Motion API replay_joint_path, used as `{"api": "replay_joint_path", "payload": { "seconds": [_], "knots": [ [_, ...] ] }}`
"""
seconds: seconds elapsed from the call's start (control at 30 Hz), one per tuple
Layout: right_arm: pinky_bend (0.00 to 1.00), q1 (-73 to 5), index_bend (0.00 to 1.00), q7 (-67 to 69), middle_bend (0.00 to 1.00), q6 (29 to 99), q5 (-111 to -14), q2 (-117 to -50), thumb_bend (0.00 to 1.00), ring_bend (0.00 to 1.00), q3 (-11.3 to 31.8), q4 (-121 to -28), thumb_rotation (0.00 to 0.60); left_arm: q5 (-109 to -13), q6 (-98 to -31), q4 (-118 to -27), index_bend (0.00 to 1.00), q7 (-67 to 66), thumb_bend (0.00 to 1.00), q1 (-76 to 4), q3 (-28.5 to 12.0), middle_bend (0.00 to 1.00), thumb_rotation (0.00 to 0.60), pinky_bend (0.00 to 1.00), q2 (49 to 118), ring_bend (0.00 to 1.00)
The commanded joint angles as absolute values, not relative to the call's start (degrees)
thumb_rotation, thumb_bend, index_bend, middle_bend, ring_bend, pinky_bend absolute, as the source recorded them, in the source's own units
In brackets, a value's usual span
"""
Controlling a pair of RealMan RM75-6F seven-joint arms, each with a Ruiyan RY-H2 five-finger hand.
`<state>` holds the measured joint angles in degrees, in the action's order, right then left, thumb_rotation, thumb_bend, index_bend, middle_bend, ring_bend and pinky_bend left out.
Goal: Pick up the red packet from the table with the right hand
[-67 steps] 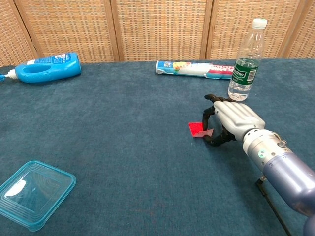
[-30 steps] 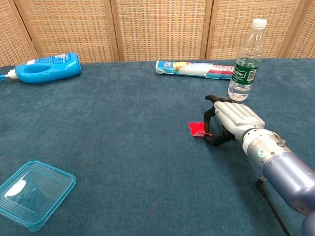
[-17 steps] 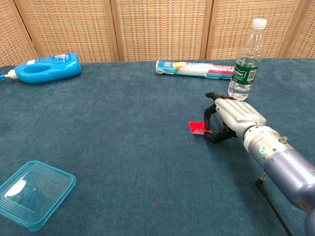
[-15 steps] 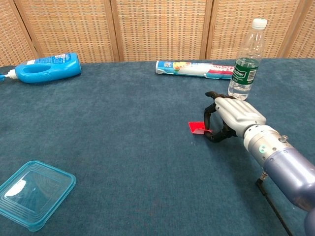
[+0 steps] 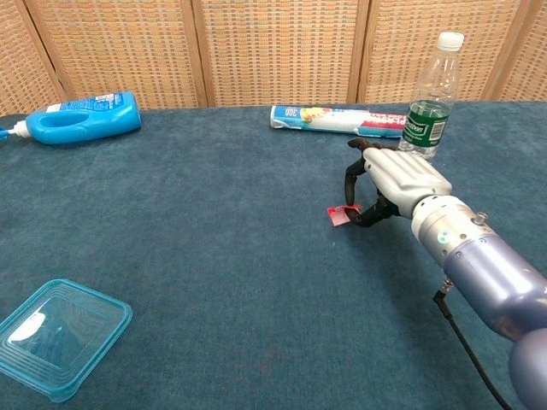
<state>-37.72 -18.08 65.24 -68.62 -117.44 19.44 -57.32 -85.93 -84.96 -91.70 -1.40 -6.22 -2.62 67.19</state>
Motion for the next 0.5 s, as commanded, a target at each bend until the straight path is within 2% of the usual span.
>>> {"api": "replay_joint_path", "payload": {
  "seconds": [0.03,0.5],
  "knots": [
    [0.0,-38.16,0.66,-18.5,0.1,65.23,-68.31,-117.32,0.66,0.0,19.91,-57.78,0.6,-85.92,-85.02,-91.71,0.0,-1.32,0.19,-6.2,-2.64,0.0,0.6,0.0,67.16,0.0],
    [0.0,-39.76,0.66,-19.91,0.1,66.37,-67.55,-116.45,0.66,0.0,21.57,-59.43,0.6,-85.78,-85.09,-91.75,0.0,-1.06,0.19,-6.18,-2.79,0.0,0.6,0.0,66.99,0.0]
  ]
}}
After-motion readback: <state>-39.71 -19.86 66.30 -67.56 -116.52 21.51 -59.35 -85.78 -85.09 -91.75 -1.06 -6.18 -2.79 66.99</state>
